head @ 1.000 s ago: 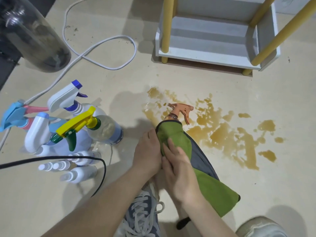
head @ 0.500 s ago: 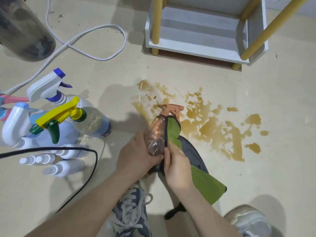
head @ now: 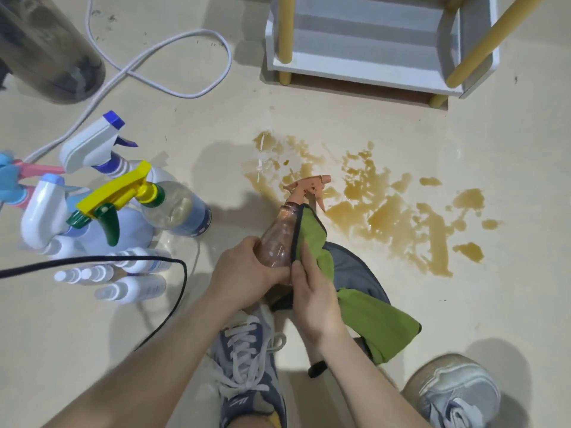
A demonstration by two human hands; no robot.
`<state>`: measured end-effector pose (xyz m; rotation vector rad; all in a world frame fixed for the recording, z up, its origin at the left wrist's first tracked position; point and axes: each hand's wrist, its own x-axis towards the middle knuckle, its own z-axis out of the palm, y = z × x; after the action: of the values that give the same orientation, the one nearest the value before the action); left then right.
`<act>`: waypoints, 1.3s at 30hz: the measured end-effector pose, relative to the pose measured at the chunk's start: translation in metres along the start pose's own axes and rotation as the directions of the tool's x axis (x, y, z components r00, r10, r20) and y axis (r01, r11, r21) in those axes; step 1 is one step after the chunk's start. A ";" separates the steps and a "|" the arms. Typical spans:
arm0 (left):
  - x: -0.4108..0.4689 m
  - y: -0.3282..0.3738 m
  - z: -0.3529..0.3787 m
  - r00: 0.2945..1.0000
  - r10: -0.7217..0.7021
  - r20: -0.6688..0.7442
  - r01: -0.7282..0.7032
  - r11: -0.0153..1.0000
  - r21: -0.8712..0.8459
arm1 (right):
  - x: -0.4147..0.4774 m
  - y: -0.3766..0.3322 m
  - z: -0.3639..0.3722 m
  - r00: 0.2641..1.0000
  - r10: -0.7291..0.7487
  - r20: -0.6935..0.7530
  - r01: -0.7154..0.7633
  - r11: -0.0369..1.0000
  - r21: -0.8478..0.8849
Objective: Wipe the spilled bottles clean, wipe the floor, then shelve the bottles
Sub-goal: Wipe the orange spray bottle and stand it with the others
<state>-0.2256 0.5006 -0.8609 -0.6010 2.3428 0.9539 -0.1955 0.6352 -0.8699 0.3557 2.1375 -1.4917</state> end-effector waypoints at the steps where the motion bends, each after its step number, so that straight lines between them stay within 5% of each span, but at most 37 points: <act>1: 0.004 -0.001 -0.004 1.000 -0.001 -0.005 0.001 1.000 -0.023 | -0.013 0.002 0.002 1.000 -0.011 0.016 0.011 1.000 -0.018; 12: 0.002 0.002 -0.010 0.986 0.005 0.164 0.009 0.997 -0.081 | 0.022 -0.024 -0.008 0.987 -0.141 0.075 0.150 0.981 -0.126; 16: -0.002 0.006 -0.002 0.968 0.047 0.247 -0.017 0.992 -0.122 | -0.021 -0.001 -0.018 0.985 -0.165 -0.058 0.166 0.986 0.021; 21: -0.017 0.007 0.027 0.891 0.206 0.405 -0.146 0.974 -0.175 | -0.033 0.014 -0.028 0.952 -0.230 -0.201 0.220 0.973 -0.069; 24: -0.016 0.002 0.036 0.911 0.291 0.291 -0.324 0.944 0.068 | -0.033 0.026 -0.021 0.934 -0.300 -0.195 0.251 0.937 -0.242; 27: -0.023 -0.005 0.029 0.908 0.402 0.119 -0.412 0.908 0.074 | -0.005 0.029 -0.015 0.936 -0.322 -0.142 0.237 0.875 -0.422; 33: -0.019 -0.010 0.017 0.855 0.469 0.221 -0.518 0.785 0.341 | 0.017 0.030 0.000 0.945 -0.296 -0.142 0.213 0.882 -0.421; 36: -0.011 -0.016 0.017 0.842 0.476 0.256 -0.537 0.786 0.307 | -0.027 0.044 0.006 0.912 -0.410 0.001 0.383 0.850 -0.362; 39: -0.014 -0.018 0.017 0.872 0.452 0.186 -0.484 0.851 0.204 | -0.007 0.046 -0.017 0.900 -0.425 0.092 0.408 0.751 -0.519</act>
<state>-0.1996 0.5035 -0.8718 0.1472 2.4813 0.8481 -0.1720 0.6681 -0.8980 -0.3268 2.6581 -1.0197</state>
